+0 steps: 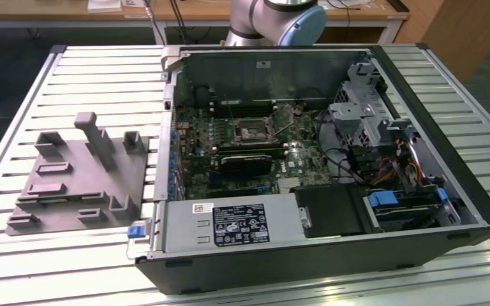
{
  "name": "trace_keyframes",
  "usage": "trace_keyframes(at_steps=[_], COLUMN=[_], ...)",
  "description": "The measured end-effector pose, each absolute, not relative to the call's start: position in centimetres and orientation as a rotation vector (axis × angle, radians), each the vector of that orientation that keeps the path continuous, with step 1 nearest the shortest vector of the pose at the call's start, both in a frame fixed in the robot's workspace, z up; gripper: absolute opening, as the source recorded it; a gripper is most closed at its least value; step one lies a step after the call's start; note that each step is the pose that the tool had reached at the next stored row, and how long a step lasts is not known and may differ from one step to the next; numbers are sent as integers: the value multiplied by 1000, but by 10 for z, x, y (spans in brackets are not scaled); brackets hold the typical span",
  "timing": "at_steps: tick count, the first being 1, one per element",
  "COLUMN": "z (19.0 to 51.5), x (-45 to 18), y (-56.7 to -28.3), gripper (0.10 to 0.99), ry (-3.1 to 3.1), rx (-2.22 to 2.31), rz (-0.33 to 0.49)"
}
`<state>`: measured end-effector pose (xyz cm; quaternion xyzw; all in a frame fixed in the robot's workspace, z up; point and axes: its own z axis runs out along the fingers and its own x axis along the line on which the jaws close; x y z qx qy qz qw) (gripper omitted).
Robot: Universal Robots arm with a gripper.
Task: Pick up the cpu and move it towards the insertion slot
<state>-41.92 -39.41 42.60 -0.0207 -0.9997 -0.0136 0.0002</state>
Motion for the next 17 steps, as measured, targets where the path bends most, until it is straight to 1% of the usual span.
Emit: trace_keyframes(at_steps=[17], z=[426], x=[-387], y=[-394], gripper=[545], ry=[-3140], rx=[-65], rz=[-43])
